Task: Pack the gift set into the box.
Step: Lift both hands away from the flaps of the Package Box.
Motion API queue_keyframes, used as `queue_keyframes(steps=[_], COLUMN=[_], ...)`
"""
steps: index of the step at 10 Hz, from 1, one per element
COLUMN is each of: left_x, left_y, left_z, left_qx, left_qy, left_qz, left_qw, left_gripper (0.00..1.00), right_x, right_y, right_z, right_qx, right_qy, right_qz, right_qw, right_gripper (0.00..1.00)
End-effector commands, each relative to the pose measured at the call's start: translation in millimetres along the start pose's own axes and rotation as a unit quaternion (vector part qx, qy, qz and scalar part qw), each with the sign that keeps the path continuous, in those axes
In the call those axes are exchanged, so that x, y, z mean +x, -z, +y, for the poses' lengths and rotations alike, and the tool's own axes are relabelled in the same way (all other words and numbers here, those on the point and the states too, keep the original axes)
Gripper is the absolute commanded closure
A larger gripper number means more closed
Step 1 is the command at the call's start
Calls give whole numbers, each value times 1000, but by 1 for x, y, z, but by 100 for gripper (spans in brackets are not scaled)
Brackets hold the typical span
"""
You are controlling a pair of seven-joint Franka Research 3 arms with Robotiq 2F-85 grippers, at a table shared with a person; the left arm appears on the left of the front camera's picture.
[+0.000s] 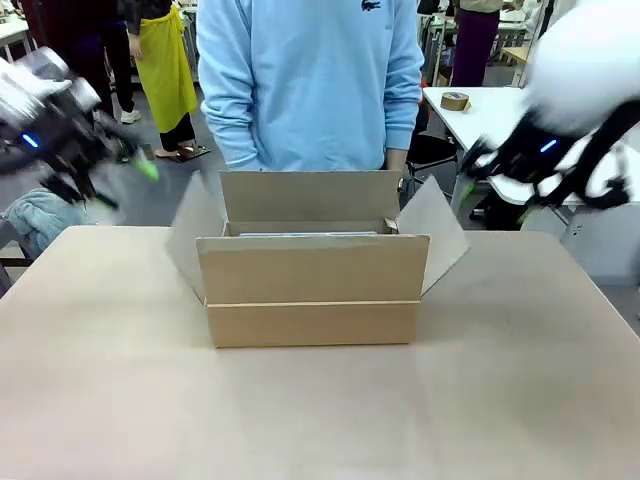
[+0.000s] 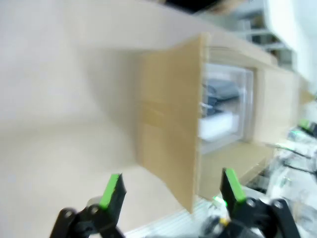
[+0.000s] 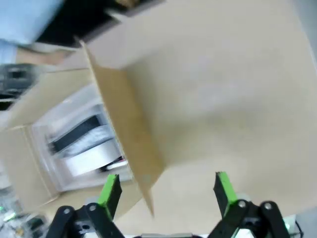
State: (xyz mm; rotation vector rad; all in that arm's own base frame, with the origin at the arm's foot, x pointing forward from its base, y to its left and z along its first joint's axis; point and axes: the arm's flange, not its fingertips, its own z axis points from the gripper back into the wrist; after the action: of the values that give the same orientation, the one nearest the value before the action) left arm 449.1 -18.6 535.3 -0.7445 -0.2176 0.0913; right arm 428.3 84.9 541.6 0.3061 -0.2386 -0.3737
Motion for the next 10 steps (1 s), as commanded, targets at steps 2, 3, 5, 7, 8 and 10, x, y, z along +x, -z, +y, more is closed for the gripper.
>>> queue_keyframes(steps=[2,3,5,7,8,10], left_x=[-10,4,-8,-8,-8,-8], left_y=[-93,-93,-107,-107,-107,-107], left_z=[52,92,85,85,85,85], left_qx=[-313,-359,-300,-300,-300,-300], left_qy=[-59,-126,-78,-78,-78,-78], left_qz=[-25,-19,-38,-38,-38,-38], left_qw=[948,925,950,950,950,950], left_gripper=[0,0,0,0,0,0], right_x=[-6,-2,-14,-14,-14,-14], right_y=[-87,-86,-109,-109,-109,-109], right_z=[-107,-155,-146,-146,-146,-146], right_qx=[303,413,328,328,328,328], right_qy=[6,52,14,14,14,14], right_qz=[134,149,63,63,63,63], right_qw=[944,897,943,943,943,943], right_gripper=[0,0,0,0,0,0])
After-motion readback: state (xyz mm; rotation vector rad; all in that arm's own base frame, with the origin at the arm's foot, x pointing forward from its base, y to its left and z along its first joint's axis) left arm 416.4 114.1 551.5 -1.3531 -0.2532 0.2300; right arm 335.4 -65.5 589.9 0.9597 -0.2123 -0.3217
